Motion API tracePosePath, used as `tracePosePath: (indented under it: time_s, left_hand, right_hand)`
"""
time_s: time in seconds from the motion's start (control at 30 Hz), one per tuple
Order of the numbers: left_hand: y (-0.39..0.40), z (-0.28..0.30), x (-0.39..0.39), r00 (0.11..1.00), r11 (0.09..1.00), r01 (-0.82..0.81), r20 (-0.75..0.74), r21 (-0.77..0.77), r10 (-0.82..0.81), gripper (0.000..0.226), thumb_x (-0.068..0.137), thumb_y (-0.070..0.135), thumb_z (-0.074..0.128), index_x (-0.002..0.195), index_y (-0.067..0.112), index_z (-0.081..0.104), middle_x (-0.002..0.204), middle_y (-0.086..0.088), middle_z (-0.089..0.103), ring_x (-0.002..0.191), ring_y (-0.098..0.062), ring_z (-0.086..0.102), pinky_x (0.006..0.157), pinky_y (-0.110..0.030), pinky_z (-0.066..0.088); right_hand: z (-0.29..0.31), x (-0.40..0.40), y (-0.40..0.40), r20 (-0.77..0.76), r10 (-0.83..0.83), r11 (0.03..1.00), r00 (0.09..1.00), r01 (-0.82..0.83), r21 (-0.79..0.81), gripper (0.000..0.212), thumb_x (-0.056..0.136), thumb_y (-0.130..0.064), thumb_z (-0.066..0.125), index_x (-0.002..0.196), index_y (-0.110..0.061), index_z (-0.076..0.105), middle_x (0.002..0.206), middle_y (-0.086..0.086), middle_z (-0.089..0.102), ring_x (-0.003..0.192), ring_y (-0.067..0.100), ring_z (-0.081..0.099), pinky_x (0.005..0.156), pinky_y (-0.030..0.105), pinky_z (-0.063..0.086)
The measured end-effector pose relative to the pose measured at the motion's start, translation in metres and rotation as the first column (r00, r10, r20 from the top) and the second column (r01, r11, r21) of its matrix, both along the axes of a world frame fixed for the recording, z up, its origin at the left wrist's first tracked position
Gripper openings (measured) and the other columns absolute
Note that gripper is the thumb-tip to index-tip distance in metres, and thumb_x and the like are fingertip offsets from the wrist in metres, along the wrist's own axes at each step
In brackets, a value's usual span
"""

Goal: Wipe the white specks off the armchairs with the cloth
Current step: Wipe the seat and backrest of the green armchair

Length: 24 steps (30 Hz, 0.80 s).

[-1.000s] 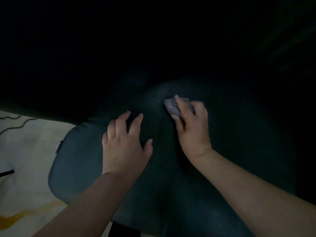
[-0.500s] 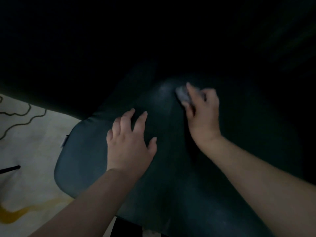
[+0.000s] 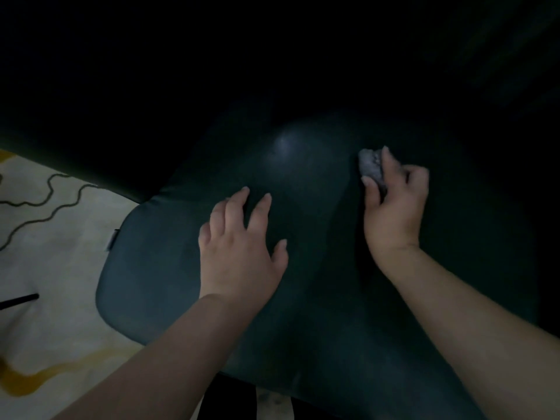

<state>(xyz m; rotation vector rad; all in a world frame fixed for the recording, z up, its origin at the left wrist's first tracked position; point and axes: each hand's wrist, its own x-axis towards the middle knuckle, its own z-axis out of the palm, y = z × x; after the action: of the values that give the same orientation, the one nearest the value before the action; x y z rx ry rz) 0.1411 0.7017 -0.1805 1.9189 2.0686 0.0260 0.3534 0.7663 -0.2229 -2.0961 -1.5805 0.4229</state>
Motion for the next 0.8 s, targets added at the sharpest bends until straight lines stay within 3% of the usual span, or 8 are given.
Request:
tracePosePath:
  time_s: [0.13,0.27,0.43,0.47,0.6,0.67,0.73,0.8]
  left_hand:
    - [-0.003,0.000,0.004,0.999,0.999,0.034,-0.014,0.004,-0.034,0.070,0.079,0.050,0.062,0.141,0.023,0.043,0.145,-0.008,0.036,0.129,-0.028,0.031,0.101,-0.048,0.037]
    - [-0.003,-0.001,0.001,0.996,0.997,0.079,-0.027,0.003,-0.079,0.071,0.079,0.049,0.062,0.142,0.023,0.043,0.145,-0.009,0.035,0.130,-0.029,0.032,0.101,-0.048,0.037]
    - [-0.001,-0.002,-0.010,0.995,0.995,0.099,-0.028,0.013,-0.098,0.070,0.079,0.049,0.062,0.141,0.023,0.044,0.145,-0.010,0.035,0.128,-0.032,0.033,0.101,-0.051,0.036]
    - [-0.001,-0.002,-0.011,0.995,0.995,0.098,-0.026,0.017,-0.098,0.069,0.079,0.048,0.062,0.141,0.023,0.044,0.145,-0.010,0.035,0.128,-0.032,0.033,0.101,-0.052,0.036]
    - [-0.003,-0.002,-0.009,0.995,0.995,0.098,-0.012,0.028,-0.098,0.069,0.080,0.045,0.063,0.141,0.021,0.044,0.145,-0.010,0.035,0.129,-0.032,0.032,0.101,-0.052,0.035]
    - [-0.003,-0.002,-0.007,0.995,0.994,0.104,-0.013,0.029,-0.104,0.069,0.080,0.044,0.063,0.142,0.021,0.043,0.146,-0.010,0.035,0.129,-0.031,0.031,0.102,-0.052,0.035]
    - [-0.002,-0.002,-0.006,0.992,0.992,0.122,-0.022,0.024,-0.122,0.069,0.080,0.045,0.062,0.142,0.022,0.042,0.147,-0.009,0.034,0.130,-0.032,0.031,0.102,-0.052,0.034]
    - [0.001,-0.002,-0.006,0.991,0.991,0.134,-0.026,0.017,-0.134,0.070,0.081,0.047,0.061,0.143,0.022,0.041,0.147,-0.009,0.032,0.131,-0.031,0.030,0.103,-0.051,0.034]
  right_hand:
    - [0.001,-0.032,-0.035,-0.059,0.041,0.999,0.997,-0.041,-0.001,0.045,0.091,-0.025,0.055,0.136,-0.022,0.051,0.127,0.018,0.047,0.115,0.034,0.044,0.097,0.044,0.042]
    - [-0.002,-0.034,-0.053,0.004,0.293,0.953,0.956,-0.292,0.086,0.056,0.085,-0.008,0.067,0.138,-0.015,0.051,0.109,0.018,0.050,0.100,0.030,0.049,0.090,0.037,0.045]
    - [-0.003,0.013,-0.053,-0.075,-0.123,0.982,0.990,0.132,0.132,0.043,0.092,-0.012,0.056,0.135,-0.012,0.052,0.111,0.006,0.047,0.102,0.010,0.048,0.096,0.023,0.038]
    - [-0.004,0.011,-0.063,-0.035,-0.158,0.976,0.987,0.161,0.144,0.047,0.091,-0.010,0.057,0.137,-0.012,0.050,0.112,0.010,0.048,0.105,0.013,0.049,0.098,0.024,0.038]
    - [-0.003,-0.033,-0.085,-0.041,-0.130,0.992,0.991,0.129,-0.011,0.047,0.091,-0.022,0.058,0.138,-0.023,0.050,0.124,0.018,0.047,0.112,0.030,0.045,0.095,0.034,0.039]
    - [0.000,-0.050,-0.072,-0.006,0.022,0.997,1.000,-0.022,0.080,0.050,0.088,-0.016,0.062,0.137,-0.017,0.052,0.118,0.020,0.050,0.107,0.032,0.048,0.092,0.037,0.042]
    - [-0.004,-0.041,-0.050,-0.006,0.130,0.984,0.991,-0.129,0.119,0.045,0.088,-0.016,0.061,0.133,-0.014,0.055,0.112,0.019,0.050,0.104,0.024,0.050,0.091,0.037,0.045]
    - [-0.004,-0.013,-0.023,-0.161,-0.049,0.987,0.986,0.073,0.144,0.023,0.091,-0.022,0.062,0.111,-0.011,0.062,0.107,0.014,0.050,0.095,0.006,0.053,0.083,0.033,0.050]
